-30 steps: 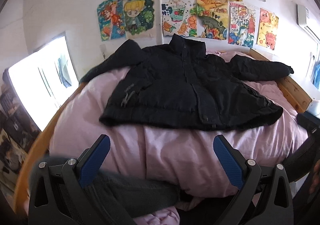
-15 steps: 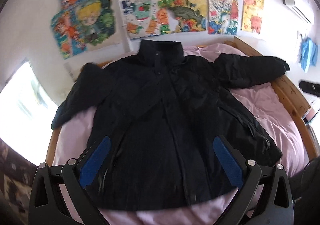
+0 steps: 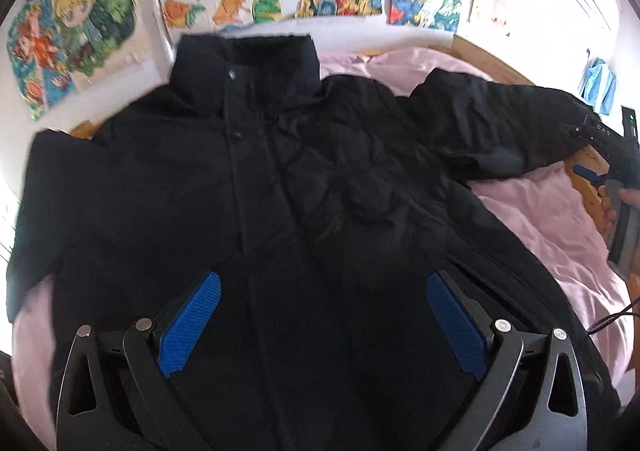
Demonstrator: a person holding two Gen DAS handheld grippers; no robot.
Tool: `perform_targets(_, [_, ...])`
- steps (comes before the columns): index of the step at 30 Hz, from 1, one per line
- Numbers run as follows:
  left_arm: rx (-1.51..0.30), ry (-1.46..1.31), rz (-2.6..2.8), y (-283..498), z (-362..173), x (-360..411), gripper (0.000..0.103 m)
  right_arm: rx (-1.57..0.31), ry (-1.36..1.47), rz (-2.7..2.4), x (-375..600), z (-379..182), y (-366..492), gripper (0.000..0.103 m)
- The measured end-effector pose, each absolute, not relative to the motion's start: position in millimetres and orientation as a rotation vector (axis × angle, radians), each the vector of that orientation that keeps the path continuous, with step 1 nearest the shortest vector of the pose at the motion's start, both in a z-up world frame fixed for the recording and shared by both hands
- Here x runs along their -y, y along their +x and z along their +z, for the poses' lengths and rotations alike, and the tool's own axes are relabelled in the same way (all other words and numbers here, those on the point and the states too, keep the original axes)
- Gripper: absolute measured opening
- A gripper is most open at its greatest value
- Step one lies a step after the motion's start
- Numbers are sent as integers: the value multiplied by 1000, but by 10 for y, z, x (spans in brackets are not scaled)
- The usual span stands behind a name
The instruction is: Fold large clothes
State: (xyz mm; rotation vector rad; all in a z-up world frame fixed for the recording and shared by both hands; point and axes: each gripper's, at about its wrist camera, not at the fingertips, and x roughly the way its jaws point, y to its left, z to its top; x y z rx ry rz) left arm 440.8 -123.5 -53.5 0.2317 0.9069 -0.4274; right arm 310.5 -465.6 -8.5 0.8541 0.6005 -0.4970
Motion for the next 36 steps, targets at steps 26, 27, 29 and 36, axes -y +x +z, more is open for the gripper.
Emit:
perform_targets(26, [-839,-169,-414,4963,-36,325,95,-161,76,-404,3312,1246,4357,7])
perform_targets(27, [-831,-203,-415,4963,-9,224,95,-169,-2,-344,3049,1266,4452,7])
perform_targets(29, [-818,-276,-393,4975,21,-15,95,-203,-173,-198,2454,1242,4640,7])
perform_targets(36, [-821,-452,-227,4992,-187,-868,95,-405,-573,132,1005,453,5015,8])
